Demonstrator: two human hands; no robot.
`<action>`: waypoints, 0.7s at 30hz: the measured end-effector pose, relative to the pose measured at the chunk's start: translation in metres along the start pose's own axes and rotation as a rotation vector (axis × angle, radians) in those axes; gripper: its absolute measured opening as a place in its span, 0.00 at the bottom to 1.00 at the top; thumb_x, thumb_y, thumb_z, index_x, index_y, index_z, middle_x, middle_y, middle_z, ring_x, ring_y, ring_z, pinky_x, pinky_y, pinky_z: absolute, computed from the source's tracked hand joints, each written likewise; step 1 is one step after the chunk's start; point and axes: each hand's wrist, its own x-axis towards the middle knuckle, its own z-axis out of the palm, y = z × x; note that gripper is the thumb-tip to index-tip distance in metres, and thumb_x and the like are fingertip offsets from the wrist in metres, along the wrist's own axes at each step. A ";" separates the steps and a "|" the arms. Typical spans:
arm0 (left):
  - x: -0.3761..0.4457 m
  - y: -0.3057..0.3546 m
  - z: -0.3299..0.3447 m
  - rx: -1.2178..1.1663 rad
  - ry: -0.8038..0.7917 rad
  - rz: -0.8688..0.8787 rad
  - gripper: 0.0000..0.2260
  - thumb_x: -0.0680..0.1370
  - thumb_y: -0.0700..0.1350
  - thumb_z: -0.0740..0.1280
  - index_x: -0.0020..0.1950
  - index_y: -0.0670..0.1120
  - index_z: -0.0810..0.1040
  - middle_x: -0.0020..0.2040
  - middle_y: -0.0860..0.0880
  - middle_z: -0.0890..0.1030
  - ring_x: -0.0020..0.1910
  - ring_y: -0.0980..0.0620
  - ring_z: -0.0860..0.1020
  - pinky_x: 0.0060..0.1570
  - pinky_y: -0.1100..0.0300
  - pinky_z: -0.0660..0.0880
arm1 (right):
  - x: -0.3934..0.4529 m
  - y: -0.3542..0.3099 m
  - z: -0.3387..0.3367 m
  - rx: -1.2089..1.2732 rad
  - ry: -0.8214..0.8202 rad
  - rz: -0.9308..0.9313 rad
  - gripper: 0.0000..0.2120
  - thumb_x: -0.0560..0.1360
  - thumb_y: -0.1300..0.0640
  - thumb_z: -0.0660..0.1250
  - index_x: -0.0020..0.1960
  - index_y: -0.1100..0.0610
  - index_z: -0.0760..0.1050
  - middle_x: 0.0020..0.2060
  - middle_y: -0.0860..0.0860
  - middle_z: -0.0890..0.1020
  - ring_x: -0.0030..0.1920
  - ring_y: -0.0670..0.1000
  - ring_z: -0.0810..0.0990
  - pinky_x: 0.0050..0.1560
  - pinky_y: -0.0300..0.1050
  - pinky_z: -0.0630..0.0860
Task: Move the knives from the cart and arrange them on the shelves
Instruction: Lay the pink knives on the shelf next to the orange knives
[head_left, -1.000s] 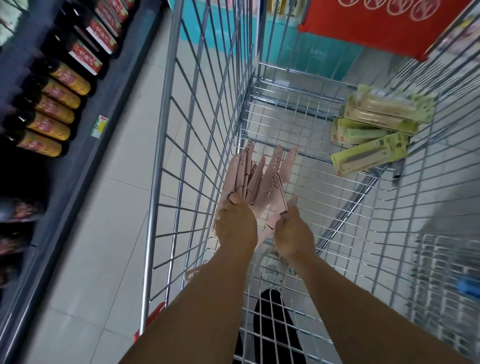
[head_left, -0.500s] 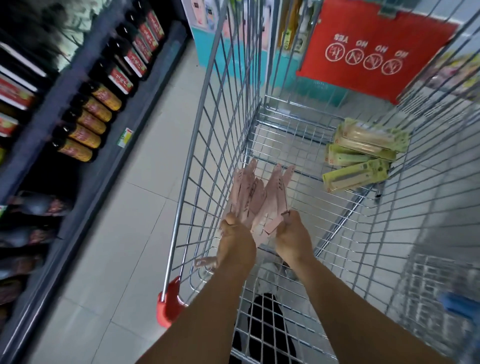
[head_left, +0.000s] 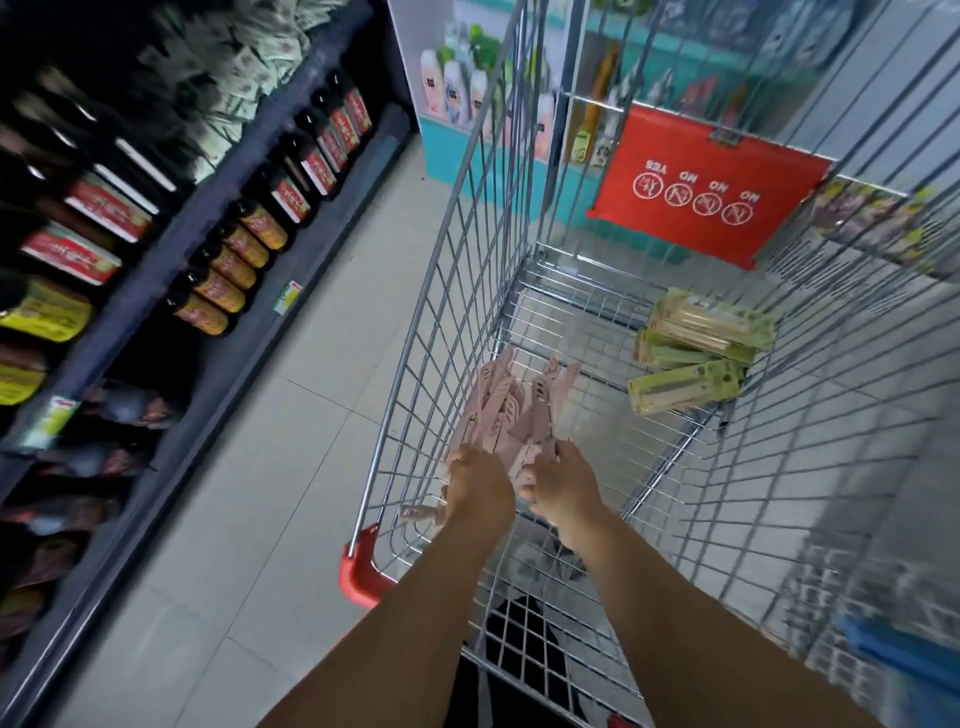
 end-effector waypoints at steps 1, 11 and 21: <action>-0.004 0.001 -0.006 -0.176 0.002 -0.031 0.17 0.81 0.41 0.58 0.68 0.37 0.69 0.63 0.37 0.72 0.57 0.47 0.74 0.54 0.60 0.74 | -0.009 -0.006 -0.002 0.091 0.027 -0.009 0.09 0.79 0.58 0.58 0.57 0.58 0.73 0.47 0.53 0.81 0.45 0.55 0.81 0.45 0.52 0.80; -0.049 0.003 -0.118 -0.998 0.224 0.131 0.13 0.84 0.46 0.53 0.61 0.39 0.71 0.54 0.41 0.77 0.49 0.46 0.78 0.44 0.58 0.73 | -0.055 -0.098 -0.040 0.382 0.097 -0.326 0.08 0.76 0.60 0.63 0.55 0.54 0.75 0.44 0.54 0.82 0.42 0.53 0.81 0.40 0.50 0.77; -0.074 -0.061 -0.217 -1.044 0.557 0.112 0.07 0.82 0.45 0.56 0.49 0.43 0.61 0.48 0.38 0.78 0.49 0.38 0.78 0.36 0.56 0.61 | -0.101 -0.224 -0.029 0.171 0.176 -0.723 0.06 0.80 0.58 0.60 0.50 0.54 0.76 0.39 0.52 0.79 0.39 0.50 0.78 0.41 0.37 0.74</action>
